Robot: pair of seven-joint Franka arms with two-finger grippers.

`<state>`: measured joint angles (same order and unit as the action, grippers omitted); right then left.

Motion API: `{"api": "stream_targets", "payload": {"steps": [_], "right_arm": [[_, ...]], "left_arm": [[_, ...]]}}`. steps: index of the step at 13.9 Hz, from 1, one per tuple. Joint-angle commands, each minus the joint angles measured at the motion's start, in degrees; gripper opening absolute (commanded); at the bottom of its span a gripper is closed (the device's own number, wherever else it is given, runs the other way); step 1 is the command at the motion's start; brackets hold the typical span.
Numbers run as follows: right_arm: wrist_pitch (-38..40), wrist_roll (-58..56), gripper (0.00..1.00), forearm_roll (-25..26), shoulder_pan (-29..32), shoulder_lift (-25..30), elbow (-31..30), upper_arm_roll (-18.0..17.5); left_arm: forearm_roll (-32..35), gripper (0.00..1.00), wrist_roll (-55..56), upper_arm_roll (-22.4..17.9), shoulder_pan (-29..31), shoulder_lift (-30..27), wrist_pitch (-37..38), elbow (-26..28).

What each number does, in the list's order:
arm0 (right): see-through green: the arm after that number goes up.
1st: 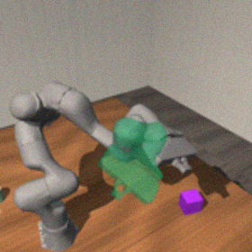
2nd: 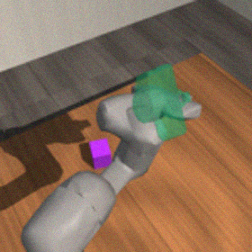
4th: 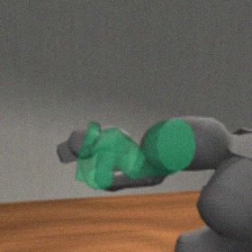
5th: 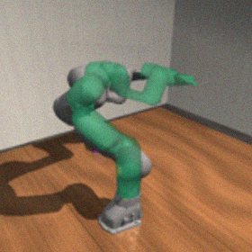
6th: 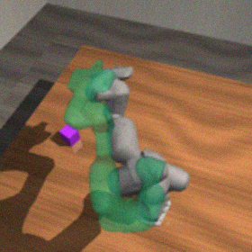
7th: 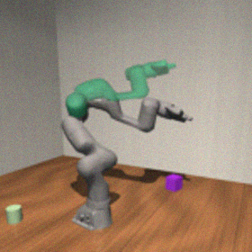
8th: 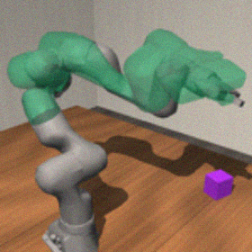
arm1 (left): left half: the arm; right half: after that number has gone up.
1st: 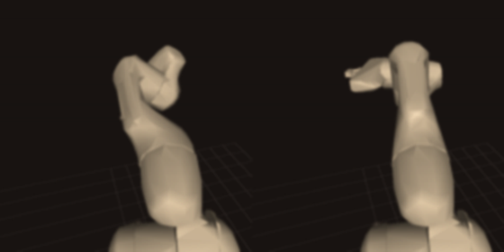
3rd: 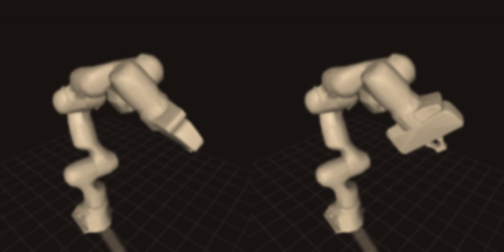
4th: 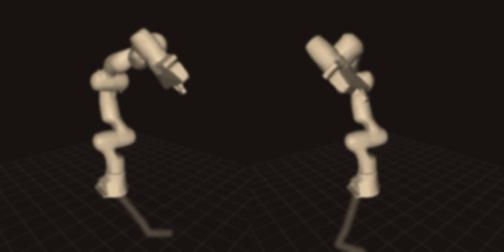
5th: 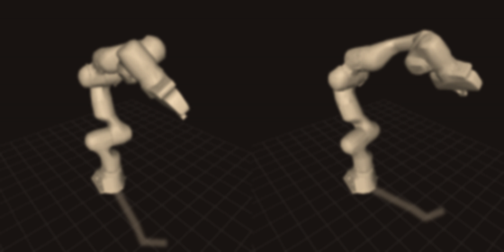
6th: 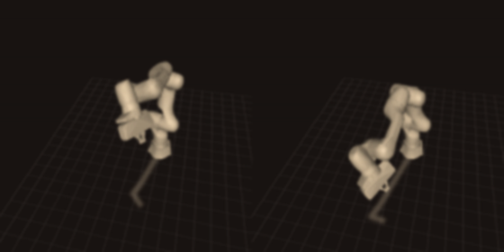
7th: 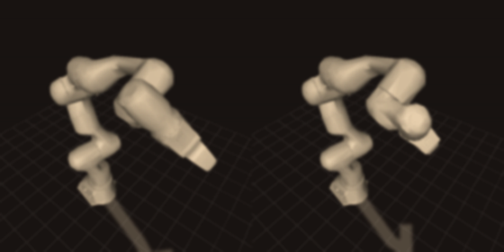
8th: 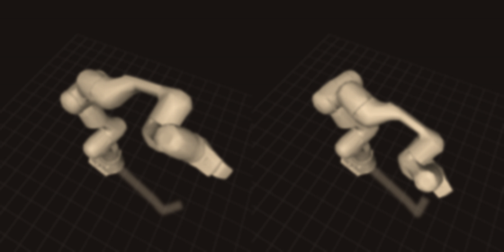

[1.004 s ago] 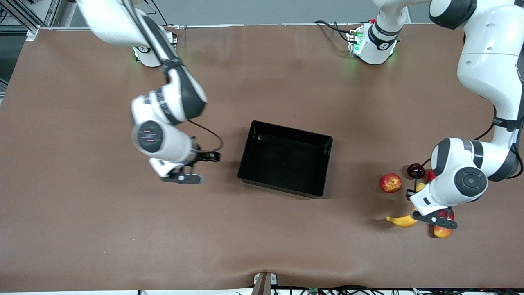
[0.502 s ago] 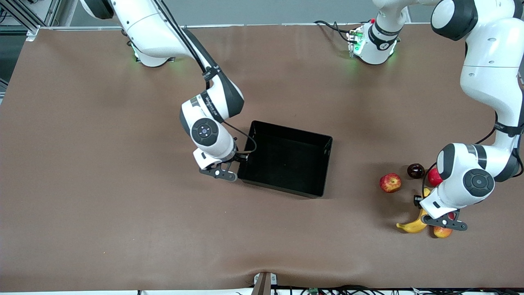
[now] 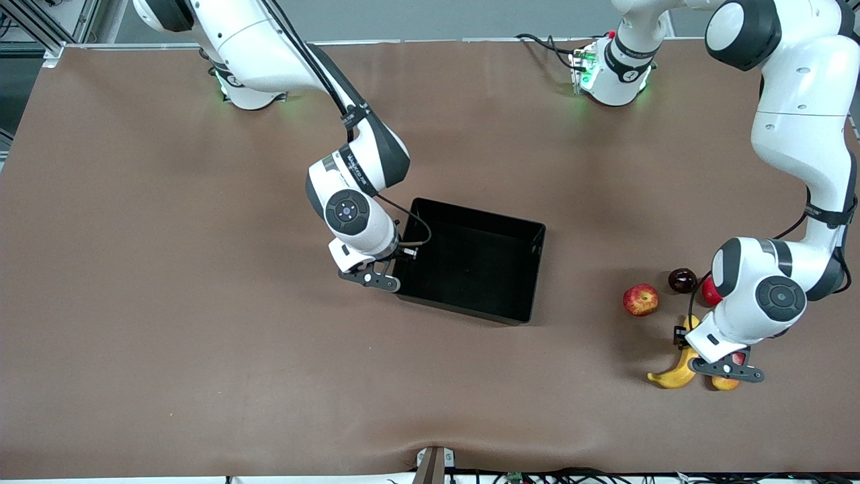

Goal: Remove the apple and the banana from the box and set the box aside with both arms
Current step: 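Grip the box rim with the right gripper while the left gripper withdraws, then drag the black box across the table toward the right arm's base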

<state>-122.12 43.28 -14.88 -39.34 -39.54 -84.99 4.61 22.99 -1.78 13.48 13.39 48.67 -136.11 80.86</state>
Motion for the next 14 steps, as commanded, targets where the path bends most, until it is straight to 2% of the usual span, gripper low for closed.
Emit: {"api": "stream_targets", "payload": {"steps": [1, 3, 6, 9, 10, 13, 14], "right_arm": [[1.26, -0.03, 0.00, -1.11, 0.31, -0.28, 1.23, 0.67], [1.79, -0.13, 0.00, -1.20, 1.97, 0.77, 1.32, 0.67], [6.87, -0.48, 0.00, -1.55, 6.62, 6.12, 1.49, 0.58], [12.33, -3.27, 0.00, -1.38, 12.15, 11.31, 1.49, 0.75], [15.21, -6.60, 0.00, -1.29, 14.88, 12.54, 1.49, 0.84], [27.78, -19.08, 0.00, -0.42, 24.63, 16.32, 0.09, 1.19], [29.38, -21.90, 0.00, 0.20, 28.14, 17.29, -1.04, 1.28]], "left_arm": [[-2.59, 1.00, 0.56, 0.75, -0.20, -4.88, 0.92, 0.70], [-2.60, 1.00, 0.03, 2.51, 0.23, -8.84, 6.61, 0.88], [-2.60, 1.00, -0.50, 3.04, 0.24, -15.78, 14.88, 0.79], [-2.77, 1.00, -0.76, 3.13, 0.41, -21.41, 16.84, 0.70], [-3.90, 1.00, -0.59, 3.31, 0.41, -22.99, 17.01, 0.70], [-14.26, 1.00, 0.29, 3.31, 0.41, -29.40, 23.32, 0.53], [-14.72, 1.00, 0.29, 3.13, 0.41, -31.51, 26.13, 0.53]]}}
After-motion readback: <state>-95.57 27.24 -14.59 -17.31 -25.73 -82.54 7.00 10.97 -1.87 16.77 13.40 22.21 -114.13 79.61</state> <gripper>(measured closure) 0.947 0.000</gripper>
